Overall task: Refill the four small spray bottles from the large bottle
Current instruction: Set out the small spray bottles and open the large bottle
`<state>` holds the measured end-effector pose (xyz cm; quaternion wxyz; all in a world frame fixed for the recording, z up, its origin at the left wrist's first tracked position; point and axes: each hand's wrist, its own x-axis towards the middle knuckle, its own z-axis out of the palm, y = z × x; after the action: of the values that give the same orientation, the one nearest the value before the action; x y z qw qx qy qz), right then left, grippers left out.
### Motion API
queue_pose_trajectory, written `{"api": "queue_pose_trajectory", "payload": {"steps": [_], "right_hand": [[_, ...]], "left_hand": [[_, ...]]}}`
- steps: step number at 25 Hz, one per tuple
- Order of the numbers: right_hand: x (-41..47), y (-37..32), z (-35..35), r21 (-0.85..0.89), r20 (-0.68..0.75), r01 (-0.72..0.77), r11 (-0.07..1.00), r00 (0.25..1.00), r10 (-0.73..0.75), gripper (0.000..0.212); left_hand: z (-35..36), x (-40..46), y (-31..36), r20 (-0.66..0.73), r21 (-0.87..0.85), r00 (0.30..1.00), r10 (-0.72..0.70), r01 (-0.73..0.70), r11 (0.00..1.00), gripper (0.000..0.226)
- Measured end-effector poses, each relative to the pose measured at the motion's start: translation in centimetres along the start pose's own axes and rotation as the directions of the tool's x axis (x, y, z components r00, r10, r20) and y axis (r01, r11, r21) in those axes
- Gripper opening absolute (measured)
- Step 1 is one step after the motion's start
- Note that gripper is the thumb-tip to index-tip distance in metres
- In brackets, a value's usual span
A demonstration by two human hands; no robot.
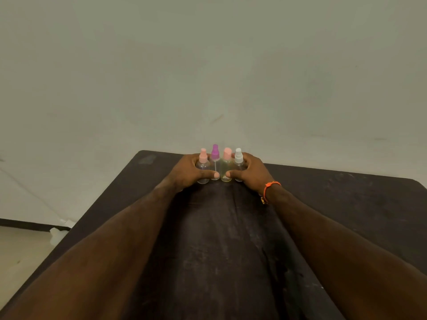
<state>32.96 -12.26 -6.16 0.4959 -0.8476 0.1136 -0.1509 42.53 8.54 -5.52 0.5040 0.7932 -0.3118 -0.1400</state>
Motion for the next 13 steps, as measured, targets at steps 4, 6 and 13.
{"api": "queue_pose_trajectory", "payload": {"steps": [4, 6, 13], "right_hand": [[-1.0, -0.3, -0.2, 0.042, 0.036, -0.02, 0.999, 0.999, 0.019, 0.04], [-2.5, -0.9, -0.3, 0.049, 0.064, -0.049, 0.998, 0.997, 0.045, 0.038], [-11.2, -3.3, -0.9, 0.014, 0.116, -0.068, 0.998, 0.991, 0.066, 0.034]], "left_hand": [[0.3, -0.7, -0.1, -0.028, -0.026, 1.0, -0.007, 0.006, 1.0, 0.035], [0.4, -2.2, 0.1, -0.012, -0.013, 0.999, -0.029, 0.029, 0.999, 0.031], [0.9, -10.7, 1.9, 0.046, 0.067, 0.995, -0.09, 0.086, 0.994, 0.04]]}}
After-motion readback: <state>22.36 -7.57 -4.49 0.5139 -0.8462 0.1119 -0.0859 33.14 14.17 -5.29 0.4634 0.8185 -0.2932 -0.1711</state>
